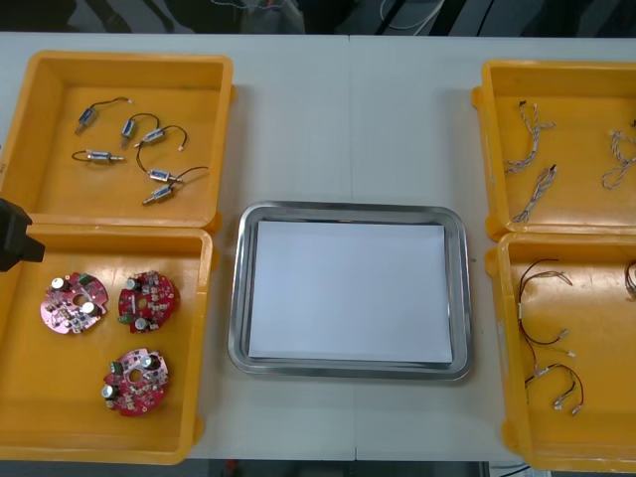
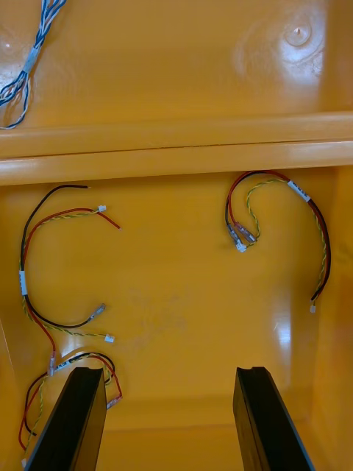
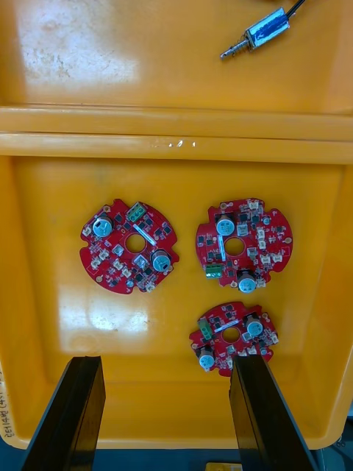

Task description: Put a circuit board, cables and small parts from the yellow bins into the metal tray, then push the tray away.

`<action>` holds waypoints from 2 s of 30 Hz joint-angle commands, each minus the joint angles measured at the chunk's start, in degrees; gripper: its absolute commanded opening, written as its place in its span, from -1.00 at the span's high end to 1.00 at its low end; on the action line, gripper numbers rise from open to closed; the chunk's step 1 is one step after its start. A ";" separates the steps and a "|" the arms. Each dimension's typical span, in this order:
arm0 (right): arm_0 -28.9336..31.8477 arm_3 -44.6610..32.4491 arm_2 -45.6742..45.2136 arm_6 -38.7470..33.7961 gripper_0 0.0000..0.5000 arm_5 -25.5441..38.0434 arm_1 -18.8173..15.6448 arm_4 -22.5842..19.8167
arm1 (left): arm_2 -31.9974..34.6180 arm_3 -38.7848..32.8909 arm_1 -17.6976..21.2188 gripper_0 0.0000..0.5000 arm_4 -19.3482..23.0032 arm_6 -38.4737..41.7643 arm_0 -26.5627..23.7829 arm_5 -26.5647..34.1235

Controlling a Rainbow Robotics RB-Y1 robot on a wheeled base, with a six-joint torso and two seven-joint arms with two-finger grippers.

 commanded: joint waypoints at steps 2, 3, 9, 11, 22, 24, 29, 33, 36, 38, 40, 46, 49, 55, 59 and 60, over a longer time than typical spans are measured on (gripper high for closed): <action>0.22 -0.83 -0.53 -1.65 -1.00 0.17 -2.44 -0.50 | 1.65 -1.50 -0.69 -1.00 -0.48 -1.97 0.82 0.37; 0.22 -0.83 -0.53 -1.65 -1.00 0.17 -2.44 -0.50 | 1.65 -1.50 -0.69 -1.00 -0.48 -1.97 0.82 0.37; 0.22 -0.83 -0.53 -1.65 -1.00 0.17 -2.44 -0.50 | 1.65 -1.50 -0.69 -1.00 -0.48 -1.97 0.82 0.37; 0.22 -0.83 -0.53 -1.65 -1.00 0.17 -2.44 -0.50 | 1.65 -1.50 -0.69 -1.00 -0.48 -1.97 0.82 0.37; 0.22 -0.83 -0.53 -1.65 -1.00 0.17 -2.44 -0.50 | 1.65 -1.50 -0.69 -1.00 -0.48 -1.97 0.82 0.37; 0.22 -0.83 -0.53 -1.65 -1.00 0.17 -2.44 -0.50 | 1.65 -1.50 -0.69 -1.00 -0.48 -1.97 0.82 0.37; 0.22 -0.83 -0.53 -1.65 -1.00 0.17 -2.44 -0.50 | 1.65 -1.50 -0.69 -1.00 -0.48 -1.97 0.82 0.37; 0.22 -0.83 -0.53 -1.65 -1.00 0.17 -2.44 -0.50 | 1.65 -1.50 -0.69 -1.00 -0.48 -1.97 0.82 0.37; 0.22 -0.83 -0.53 -1.65 -1.00 0.17 -2.44 -0.50 | 1.65 -1.50 -0.69 -1.00 -0.48 -1.97 0.82 0.37; 0.22 -0.83 -0.53 -1.65 -1.00 0.17 -2.44 -0.50 | 1.65 -1.50 -0.69 -1.00 -0.48 -1.97 0.82 0.37; 0.22 -0.83 -0.53 -1.65 -1.00 0.17 -2.44 -0.50 | 1.65 -1.50 -0.69 -1.00 -0.48 -1.97 0.82 0.37; 0.22 -0.83 -0.53 -1.65 -1.00 0.17 -2.44 -0.50 | 1.65 -1.50 -0.69 -1.00 -0.48 -1.97 0.82 0.37; 0.22 -0.83 -0.53 -1.65 -1.00 0.17 -2.44 -0.50 | 1.65 -1.50 -0.69 -1.00 -0.48 -1.97 0.82 0.37; 0.22 -0.83 -0.53 -1.65 -1.00 0.17 -2.44 -0.50 | 1.65 -1.50 -0.69 -1.00 -0.48 -1.97 0.82 0.37; 0.22 -0.83 -0.53 -1.65 -1.00 0.17 -2.44 -0.50 | 1.65 -1.50 -0.69 -1.00 -0.48 -1.97 0.82 0.37; 0.22 -0.83 -0.53 -1.65 -1.00 0.17 -2.44 -0.50 | 1.65 -1.50 -0.69 -1.00 -0.48 -1.97 0.82 0.37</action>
